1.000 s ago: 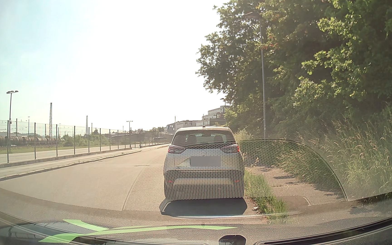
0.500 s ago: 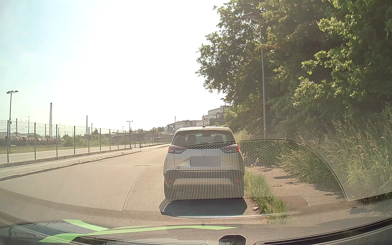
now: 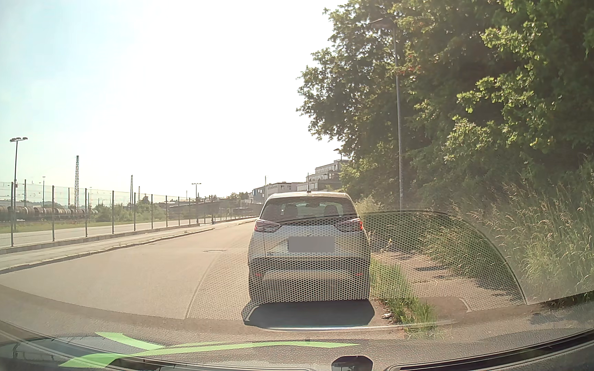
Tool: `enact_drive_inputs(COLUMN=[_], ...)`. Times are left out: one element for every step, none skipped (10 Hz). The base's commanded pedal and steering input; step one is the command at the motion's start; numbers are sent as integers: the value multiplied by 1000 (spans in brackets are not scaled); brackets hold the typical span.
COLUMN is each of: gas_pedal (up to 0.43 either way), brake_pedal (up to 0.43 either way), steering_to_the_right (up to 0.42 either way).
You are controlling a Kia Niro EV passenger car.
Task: Follow the waypoints while adhering to traffic rules and regulations
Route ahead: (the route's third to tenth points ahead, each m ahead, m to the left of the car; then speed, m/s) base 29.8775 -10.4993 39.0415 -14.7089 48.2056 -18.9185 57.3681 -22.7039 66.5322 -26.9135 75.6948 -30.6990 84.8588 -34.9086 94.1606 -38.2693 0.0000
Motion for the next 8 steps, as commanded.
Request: enact_drive_inputs(gas_pedal=[0,0,0,0,0,0,0,0], brake_pedal=[451,451,451,451,451,451,451,457], steering_to_the_right=[-780,-780,-780,-780,-780,-780,-780,-780])
